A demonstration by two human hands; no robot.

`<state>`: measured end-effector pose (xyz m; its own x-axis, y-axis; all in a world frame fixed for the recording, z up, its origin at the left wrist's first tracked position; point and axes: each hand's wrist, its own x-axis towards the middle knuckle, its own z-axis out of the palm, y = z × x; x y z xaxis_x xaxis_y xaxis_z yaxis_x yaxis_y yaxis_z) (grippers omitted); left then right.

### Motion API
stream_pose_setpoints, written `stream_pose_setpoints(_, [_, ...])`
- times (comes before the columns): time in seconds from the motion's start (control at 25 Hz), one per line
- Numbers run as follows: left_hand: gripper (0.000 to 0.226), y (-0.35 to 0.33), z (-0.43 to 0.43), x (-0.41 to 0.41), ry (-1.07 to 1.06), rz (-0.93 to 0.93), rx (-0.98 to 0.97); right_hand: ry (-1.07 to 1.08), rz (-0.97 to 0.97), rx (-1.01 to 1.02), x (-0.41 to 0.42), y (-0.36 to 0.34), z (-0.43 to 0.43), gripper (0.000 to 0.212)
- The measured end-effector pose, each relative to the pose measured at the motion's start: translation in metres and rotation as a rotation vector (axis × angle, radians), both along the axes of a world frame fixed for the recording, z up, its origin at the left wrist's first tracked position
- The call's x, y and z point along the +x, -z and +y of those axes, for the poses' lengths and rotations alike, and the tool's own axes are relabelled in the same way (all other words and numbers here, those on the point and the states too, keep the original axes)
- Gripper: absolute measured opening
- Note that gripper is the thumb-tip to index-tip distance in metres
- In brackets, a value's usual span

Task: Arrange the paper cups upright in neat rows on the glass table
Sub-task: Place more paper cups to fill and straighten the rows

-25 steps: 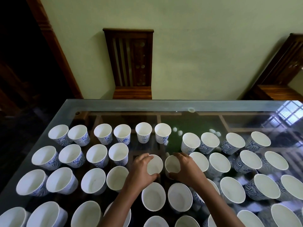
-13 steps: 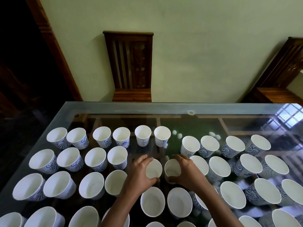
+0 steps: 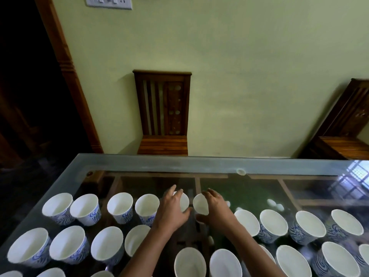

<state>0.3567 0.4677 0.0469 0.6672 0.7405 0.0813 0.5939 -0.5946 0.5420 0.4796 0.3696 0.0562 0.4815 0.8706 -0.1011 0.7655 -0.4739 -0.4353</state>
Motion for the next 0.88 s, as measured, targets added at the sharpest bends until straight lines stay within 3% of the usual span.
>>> stream_pose_setpoints(0.12, [0.07, 0.003, 0.016, 0.005, 0.0, 0.109, -0.032, -0.018, -0.023, -0.077, 0.006, 0.006, 0.006, 0.077])
stream_pose_setpoints(0.4, [0.072, 0.007, 0.012, 0.0, 0.067, 0.194, -0.052, -0.036, -0.006, -0.043, 0.008, 0.001, -0.007, 0.065])
stream_pose_setpoints(0.88, [0.086, 0.006, -0.033, -0.021, 0.09, 0.085, -0.08, -0.029, -0.019, -0.08, -0.007, -0.003, -0.046, 0.067])
